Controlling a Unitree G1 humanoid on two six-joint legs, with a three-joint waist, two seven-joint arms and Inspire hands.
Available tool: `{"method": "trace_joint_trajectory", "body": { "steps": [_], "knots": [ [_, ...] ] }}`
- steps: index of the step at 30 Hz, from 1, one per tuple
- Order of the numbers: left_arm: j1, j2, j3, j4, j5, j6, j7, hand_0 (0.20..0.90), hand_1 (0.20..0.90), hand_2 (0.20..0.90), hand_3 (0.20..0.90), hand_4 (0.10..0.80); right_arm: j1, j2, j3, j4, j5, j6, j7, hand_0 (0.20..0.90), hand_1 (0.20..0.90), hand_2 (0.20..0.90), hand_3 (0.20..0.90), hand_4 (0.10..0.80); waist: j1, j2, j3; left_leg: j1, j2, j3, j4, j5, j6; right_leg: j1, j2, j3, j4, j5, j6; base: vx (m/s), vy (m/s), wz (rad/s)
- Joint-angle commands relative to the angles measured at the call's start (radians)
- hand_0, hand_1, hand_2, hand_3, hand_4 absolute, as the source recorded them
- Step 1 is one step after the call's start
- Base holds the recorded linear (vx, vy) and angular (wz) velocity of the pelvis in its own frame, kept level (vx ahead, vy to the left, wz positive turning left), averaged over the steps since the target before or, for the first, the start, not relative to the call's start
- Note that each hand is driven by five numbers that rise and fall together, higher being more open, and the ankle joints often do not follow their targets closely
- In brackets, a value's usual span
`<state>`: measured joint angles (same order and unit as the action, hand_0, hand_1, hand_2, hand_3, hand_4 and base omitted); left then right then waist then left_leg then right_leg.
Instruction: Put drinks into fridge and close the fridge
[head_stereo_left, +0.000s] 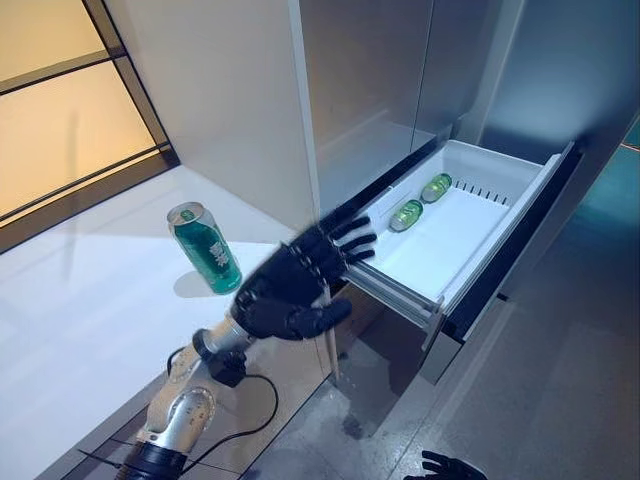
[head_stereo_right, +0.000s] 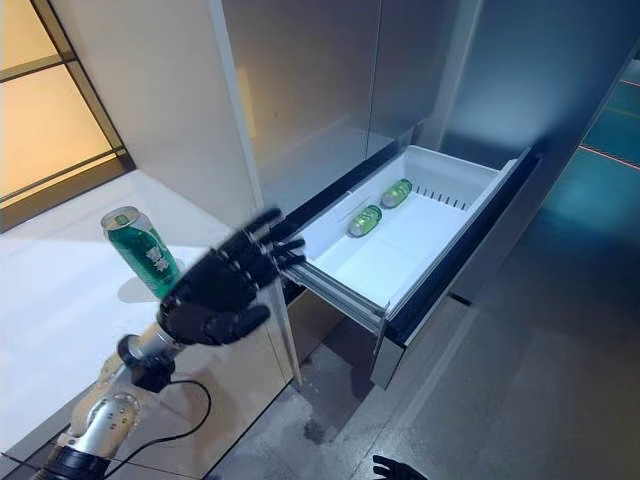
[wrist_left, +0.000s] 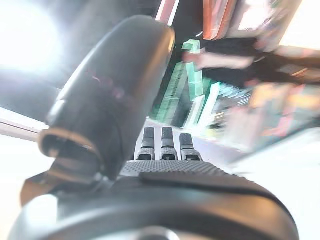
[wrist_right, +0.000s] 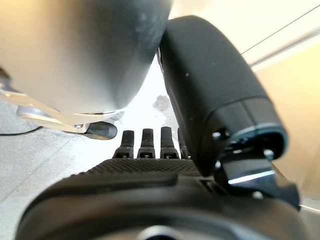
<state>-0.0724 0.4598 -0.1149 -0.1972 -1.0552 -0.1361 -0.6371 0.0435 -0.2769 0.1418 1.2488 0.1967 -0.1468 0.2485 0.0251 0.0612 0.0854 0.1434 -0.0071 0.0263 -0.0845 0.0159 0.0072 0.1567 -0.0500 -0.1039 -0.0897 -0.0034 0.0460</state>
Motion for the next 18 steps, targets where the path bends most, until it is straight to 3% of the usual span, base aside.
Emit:
{"method": "trace_joint_trajectory", "body": {
  "steps": [1, 5, 9, 11, 18],
  "knots": [
    [-0.136, 0.037, 0.14, -0.017, 0.023, -0.258, 0.214, 0.9, 0.9, 0.9, 0.9, 0.8, -0.011, 0.03, 0.048, 0.033, -0.003, -0.047, -0.023, 0.9, 0.9, 0.9, 0.9, 0.8, 0.023, -0.026, -0.03, 0.003, -0.061, -0.034, 0.017, -0.099, 0.021, -0.039, 0.029, -0.032, 0.088, -0.084, 0.023, 0.016, -0.014, 0.04],
    [-0.145, 0.081, 0.208, -0.025, 0.323, -0.385, 0.462, 0.9, 0.9, 0.9, 0.9, 0.8, -0.003, 0.043, 0.067, 0.029, 0.009, -0.045, -0.041, 0.9, 0.9, 0.9, 0.9, 0.8, 0.031, -0.029, -0.039, 0.006, -0.06, -0.042, 0.014, -0.098, 0.019, -0.032, 0.033, -0.037, 0.086, -0.091, 0.018, 0.002, -0.002, 0.01],
    [-0.156, 0.155, 0.245, -0.001, 0.658, -0.347, 0.714, 0.9, 0.9, 0.9, 0.9, 0.8, 0.0, 0.044, 0.079, 0.019, 0.022, -0.037, -0.044, 0.9, 0.9, 0.9, 0.9, 0.8, 0.034, -0.03, -0.045, 0.008, -0.058, -0.041, 0.011, -0.097, 0.017, -0.03, 0.037, -0.041, 0.087, -0.096, 0.016, 0.0, -0.004, 0.01],
    [-0.169, 0.194, 0.259, 0.024, 0.628, -0.302, 0.741, 0.9, 0.9, 0.9, 0.9, 0.8, -0.003, 0.044, 0.081, 0.021, 0.025, -0.034, -0.042, 0.9, 0.9, 0.9, 0.9, 0.8, 0.035, -0.029, -0.049, 0.01, -0.058, -0.04, 0.01, -0.096, 0.017, -0.028, 0.038, -0.041, 0.085, -0.097, 0.016, 0.008, -0.014, 0.05],
    [-0.167, 0.208, 0.288, 0.116, 0.626, -0.26, 0.79, 0.9, 0.9, 0.9, 0.9, 0.8, -0.008, 0.043, 0.083, 0.018, 0.028, -0.019, -0.041, 0.9, 0.9, 0.9, 0.9, 0.8, 0.031, -0.025, -0.05, 0.016, -0.054, -0.029, 0.011, -0.096, 0.013, -0.023, 0.042, -0.035, 0.086, -0.1, 0.013, 0.0, 0.0, 0.0]
  ]
}}
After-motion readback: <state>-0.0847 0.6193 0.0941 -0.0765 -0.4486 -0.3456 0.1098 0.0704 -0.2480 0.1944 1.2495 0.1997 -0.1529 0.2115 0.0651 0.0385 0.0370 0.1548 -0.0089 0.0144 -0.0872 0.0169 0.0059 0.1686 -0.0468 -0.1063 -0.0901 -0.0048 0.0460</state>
